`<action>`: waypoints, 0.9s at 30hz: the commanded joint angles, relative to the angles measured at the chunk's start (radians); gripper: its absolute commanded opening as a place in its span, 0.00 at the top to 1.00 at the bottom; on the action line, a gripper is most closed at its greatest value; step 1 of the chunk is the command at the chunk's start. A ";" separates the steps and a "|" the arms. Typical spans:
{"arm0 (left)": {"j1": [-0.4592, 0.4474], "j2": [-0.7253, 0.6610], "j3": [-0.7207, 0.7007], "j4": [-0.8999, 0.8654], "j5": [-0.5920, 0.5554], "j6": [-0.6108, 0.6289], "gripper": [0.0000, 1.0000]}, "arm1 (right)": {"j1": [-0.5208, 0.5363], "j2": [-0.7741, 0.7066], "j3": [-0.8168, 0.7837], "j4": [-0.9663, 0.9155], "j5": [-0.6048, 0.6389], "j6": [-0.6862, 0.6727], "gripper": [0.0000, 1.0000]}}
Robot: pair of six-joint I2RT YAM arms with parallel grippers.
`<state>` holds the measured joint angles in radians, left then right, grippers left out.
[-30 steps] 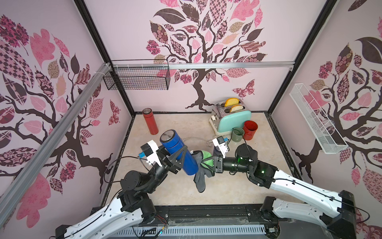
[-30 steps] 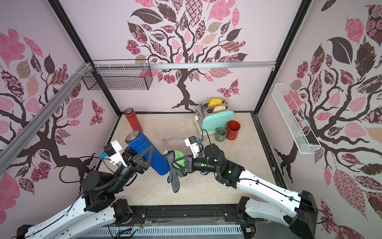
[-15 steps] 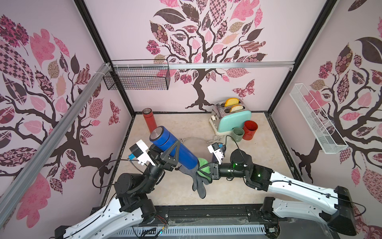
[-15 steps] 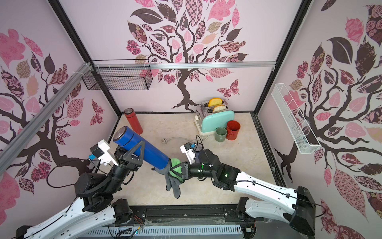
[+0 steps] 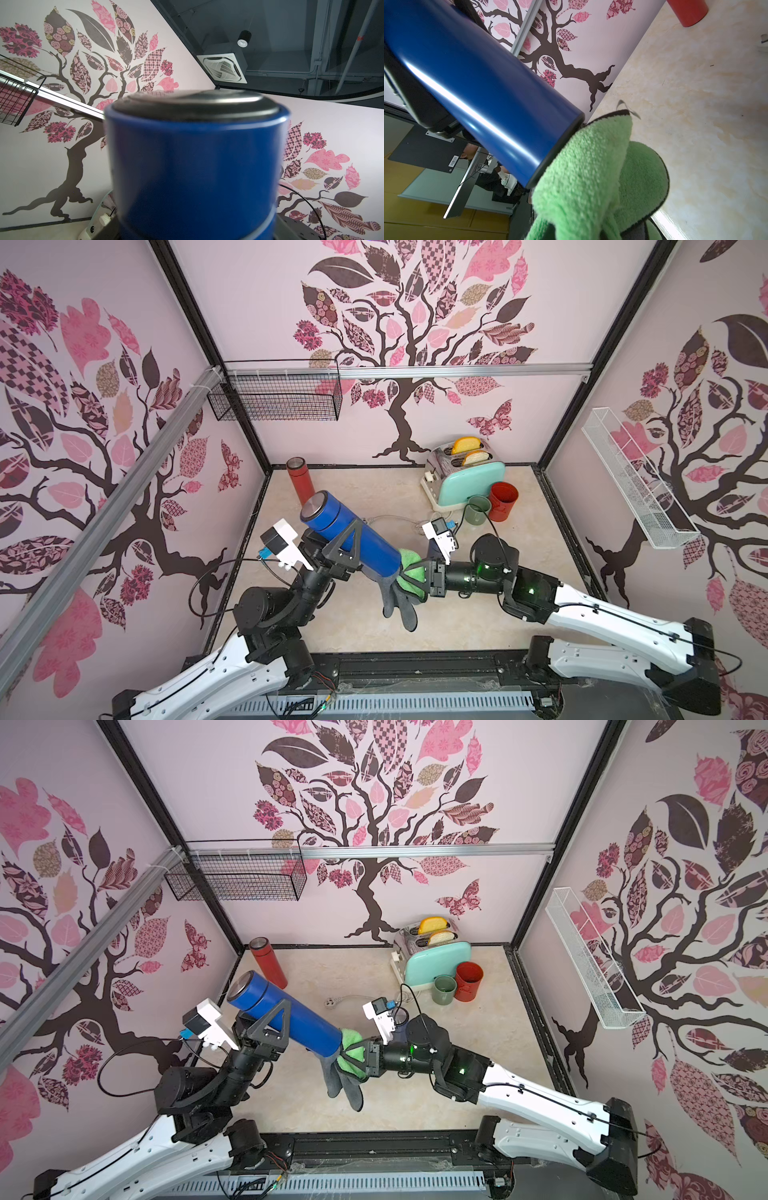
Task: Wipe the surface of the thermos
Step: Wipe the dirt from the surface of the thermos.
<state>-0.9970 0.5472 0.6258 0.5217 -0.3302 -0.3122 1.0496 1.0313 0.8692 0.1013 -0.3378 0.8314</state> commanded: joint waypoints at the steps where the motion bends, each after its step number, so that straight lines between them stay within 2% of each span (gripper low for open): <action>1: 0.003 -0.011 0.004 0.040 0.011 -0.001 1.00 | 0.034 0.034 0.039 0.072 -0.014 0.016 1.00; 4: 0.003 -0.017 -0.001 0.039 0.008 0.001 1.00 | 0.092 0.060 0.093 0.055 0.001 -0.021 1.00; 6: 0.003 -0.023 -0.008 0.034 0.005 -0.002 1.00 | 0.095 0.055 0.112 0.042 0.005 -0.033 1.00; 11: 0.003 -0.050 -0.016 0.006 0.003 -0.010 1.00 | 0.075 0.001 0.163 -0.127 0.129 -0.143 1.00; 18: 0.003 -0.053 -0.017 0.002 0.011 -0.022 1.00 | 0.029 0.033 0.136 -0.114 0.079 -0.128 1.00; 24: 0.003 -0.041 -0.016 0.005 0.013 -0.024 1.00 | 0.141 0.110 0.215 -0.096 0.067 -0.134 1.00; 27: 0.002 -0.041 -0.015 0.000 0.013 -0.022 1.00 | 0.152 0.088 0.227 -0.090 0.070 -0.127 1.00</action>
<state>-0.9947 0.5034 0.6075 0.5018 -0.3351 -0.3298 1.1831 1.1568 1.0245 -0.0498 -0.2512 0.7177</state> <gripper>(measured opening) 0.646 0.077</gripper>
